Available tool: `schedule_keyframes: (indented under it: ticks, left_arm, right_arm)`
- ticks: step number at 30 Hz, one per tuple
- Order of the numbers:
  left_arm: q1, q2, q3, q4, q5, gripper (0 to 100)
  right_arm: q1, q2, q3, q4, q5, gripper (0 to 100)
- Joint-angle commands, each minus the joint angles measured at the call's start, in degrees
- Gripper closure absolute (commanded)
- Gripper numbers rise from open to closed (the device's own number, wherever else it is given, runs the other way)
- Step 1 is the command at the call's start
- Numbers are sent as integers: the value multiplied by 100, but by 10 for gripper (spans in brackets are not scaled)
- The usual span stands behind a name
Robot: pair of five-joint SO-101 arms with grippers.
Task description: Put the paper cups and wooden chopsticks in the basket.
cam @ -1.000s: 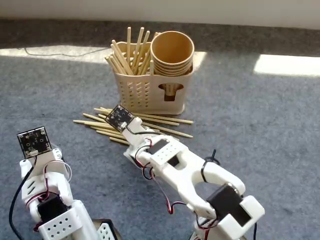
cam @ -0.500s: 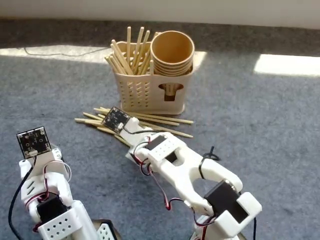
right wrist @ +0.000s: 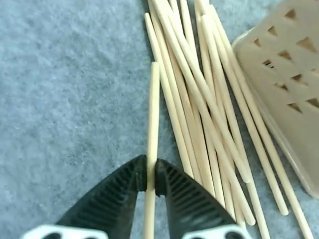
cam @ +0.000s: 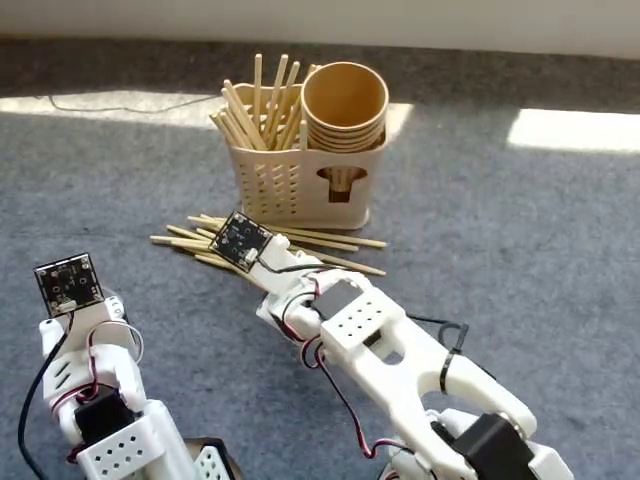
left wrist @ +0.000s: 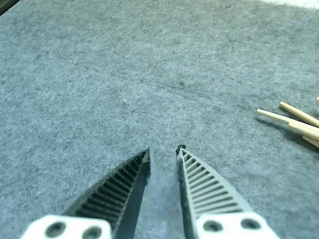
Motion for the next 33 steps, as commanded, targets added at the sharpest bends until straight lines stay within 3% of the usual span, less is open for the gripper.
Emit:
schedule_keyframes:
  ticks: [1, 13, 17, 24, 33]
  left_arm:
    - [110, -31, 110, -35, -53, 905]
    - [119, -31, 110, -35, -53, 905]
    - [119, -31, 110, -35, -53, 905]
    - [127, -31, 110, -35, -53, 905]
    - [127, -31, 110, -35, -53, 905]
  right_arm:
    - [-48, -549, 66, 31, 53, 993]
    - [-4, -2044, 303, 22, -466, 993]
    - [-4, -2897, 330, -101, -1125, 993]
    - [312, -4004, 382, -1138, -1116, 993]
    - [347, -4259, 382, -2695, -1081, 993]
